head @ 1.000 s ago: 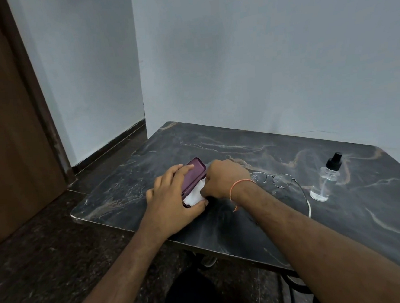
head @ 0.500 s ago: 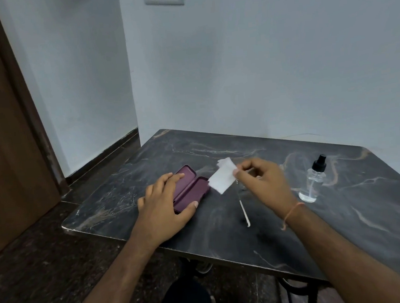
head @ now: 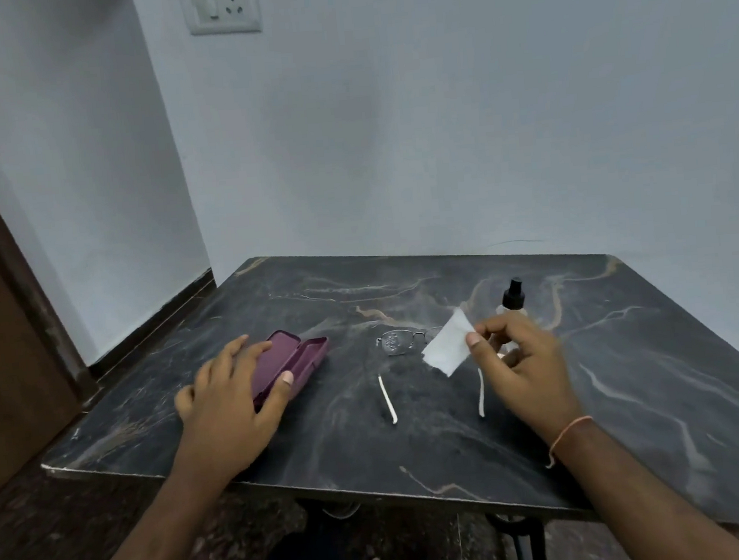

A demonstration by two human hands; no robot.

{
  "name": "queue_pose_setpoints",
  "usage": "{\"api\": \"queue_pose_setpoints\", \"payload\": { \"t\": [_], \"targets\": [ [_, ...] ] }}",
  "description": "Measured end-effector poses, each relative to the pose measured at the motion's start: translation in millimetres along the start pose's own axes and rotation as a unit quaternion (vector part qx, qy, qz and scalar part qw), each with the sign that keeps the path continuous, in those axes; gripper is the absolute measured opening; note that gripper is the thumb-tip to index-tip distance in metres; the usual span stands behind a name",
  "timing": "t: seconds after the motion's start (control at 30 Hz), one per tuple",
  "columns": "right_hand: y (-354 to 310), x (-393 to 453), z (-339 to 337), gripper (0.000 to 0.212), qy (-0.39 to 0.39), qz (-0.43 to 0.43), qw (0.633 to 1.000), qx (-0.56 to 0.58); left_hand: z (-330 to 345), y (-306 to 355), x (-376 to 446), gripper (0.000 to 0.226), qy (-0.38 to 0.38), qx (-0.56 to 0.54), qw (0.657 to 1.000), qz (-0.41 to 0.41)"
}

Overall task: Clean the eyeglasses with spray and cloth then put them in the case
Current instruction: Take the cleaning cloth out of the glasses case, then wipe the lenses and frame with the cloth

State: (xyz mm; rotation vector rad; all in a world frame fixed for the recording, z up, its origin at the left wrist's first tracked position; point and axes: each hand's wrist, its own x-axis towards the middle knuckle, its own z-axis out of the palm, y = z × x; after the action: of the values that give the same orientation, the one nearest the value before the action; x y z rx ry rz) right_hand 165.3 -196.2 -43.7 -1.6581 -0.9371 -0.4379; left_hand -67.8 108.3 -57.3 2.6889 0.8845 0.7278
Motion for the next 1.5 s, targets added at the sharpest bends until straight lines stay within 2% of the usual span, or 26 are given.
{"api": "queue_pose_setpoints", "payload": {
  "t": [0.1,0.2,0.27,0.4,0.5,0.67,0.8,1.03,1.2,1.37,1.5],
  "targets": [
    [3,0,3,0.005,-0.015,-0.023,1.0,-0.015,-4,12,-5,0.051,0.083,-0.05,0.994,0.055],
    [4,-1,4,0.004,-0.037,-0.064,0.996,-0.049,3,44,-2,0.023,0.093,-0.162,0.972,0.145],
    [4,-1,3,0.004,-0.042,-0.081,0.994,-0.063,14,73,5,0.016,0.048,-0.238,0.949,0.2],
    [1,-1,1,0.007,-0.029,-0.095,0.993,-0.07,37,125,27,0.026,-0.066,-0.326,0.915,0.23],
    [0,-1,1,0.01,-0.029,-0.101,0.992,-0.076,48,144,43,0.029,-0.084,-0.368,0.899,0.22],
    [2,0,1,0.012,-0.034,-0.102,0.989,-0.097,64,150,53,0.023,-0.062,-0.411,0.874,0.251],
    [4,2,3,0.014,-0.035,-0.105,0.988,-0.107,70,147,54,0.015,-0.048,-0.448,0.858,0.244],
    [2,2,3,0.015,-0.046,-0.111,0.986,-0.113,74,149,39,0.018,-0.045,-0.429,0.863,0.263],
    [0,-1,1,0.013,-0.05,-0.105,0.99,-0.084,68,148,41,0.023,-0.027,-0.465,0.854,0.231],
    [-2,-4,-3,0.038,-0.077,-0.091,0.99,-0.081,64,147,42,0.022,-0.032,-0.465,0.856,0.222],
    [-3,-4,-1,0.042,-0.093,-0.096,0.987,-0.094,63,146,43,0.023,-0.049,-0.49,0.842,0.221]
  ]
}}
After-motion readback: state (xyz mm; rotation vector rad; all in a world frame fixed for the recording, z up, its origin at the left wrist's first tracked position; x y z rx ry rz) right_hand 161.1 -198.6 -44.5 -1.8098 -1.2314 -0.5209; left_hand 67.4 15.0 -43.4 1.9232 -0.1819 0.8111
